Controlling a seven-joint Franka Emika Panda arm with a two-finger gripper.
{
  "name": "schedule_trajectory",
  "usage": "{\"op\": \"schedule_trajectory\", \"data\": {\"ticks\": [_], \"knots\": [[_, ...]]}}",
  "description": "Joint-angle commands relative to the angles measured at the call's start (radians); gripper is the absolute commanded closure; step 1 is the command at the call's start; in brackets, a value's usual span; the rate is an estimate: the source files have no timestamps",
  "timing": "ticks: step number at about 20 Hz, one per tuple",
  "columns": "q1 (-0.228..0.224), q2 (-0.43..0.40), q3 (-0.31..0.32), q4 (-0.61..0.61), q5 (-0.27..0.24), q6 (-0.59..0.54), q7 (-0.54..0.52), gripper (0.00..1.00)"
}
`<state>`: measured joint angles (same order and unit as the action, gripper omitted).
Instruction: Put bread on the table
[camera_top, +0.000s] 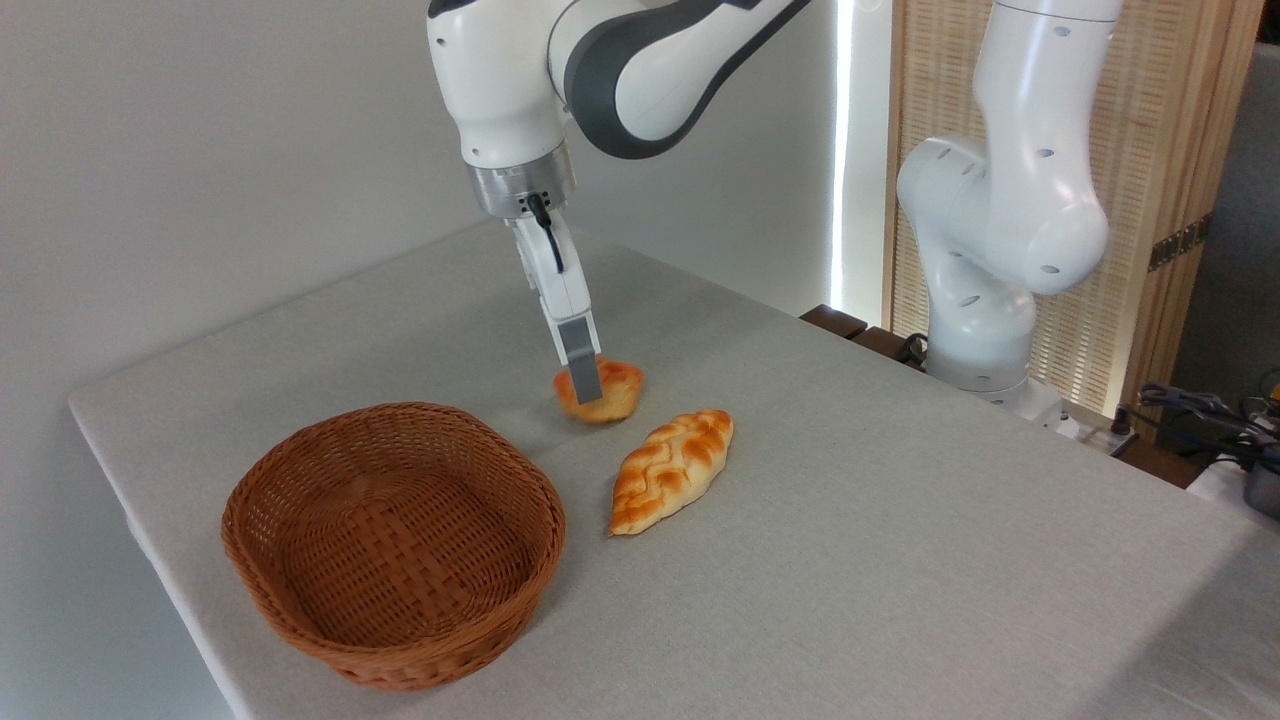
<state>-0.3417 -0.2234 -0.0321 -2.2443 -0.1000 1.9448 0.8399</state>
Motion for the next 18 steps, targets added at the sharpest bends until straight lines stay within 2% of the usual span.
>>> {"op": "schedule_trajectory", "data": {"ticks": [1, 3, 5, 6, 9, 13, 15, 18], "knots": [[-0.01, 0.007, 0.014, 0.002, -0.024, 0.017, -0.001, 0.0], [0.001, 0.006, 0.021, 0.023, -0.036, 0.016, -0.002, 0.0], [0.007, 0.01, 0.053, 0.089, -0.04, 0.011, -0.019, 0.0], [0.024, 0.018, 0.067, 0.132, -0.041, 0.009, -0.045, 0.0], [0.117, 0.076, 0.061, 0.296, -0.037, -0.035, -0.093, 0.0], [0.196, 0.2, 0.06, 0.539, -0.023, -0.167, -0.094, 0.0], [0.205, 0.242, 0.061, 0.623, -0.021, -0.222, -0.094, 0.0], [0.219, 0.243, 0.06, 0.632, -0.018, -0.248, -0.094, 0.0]]}}
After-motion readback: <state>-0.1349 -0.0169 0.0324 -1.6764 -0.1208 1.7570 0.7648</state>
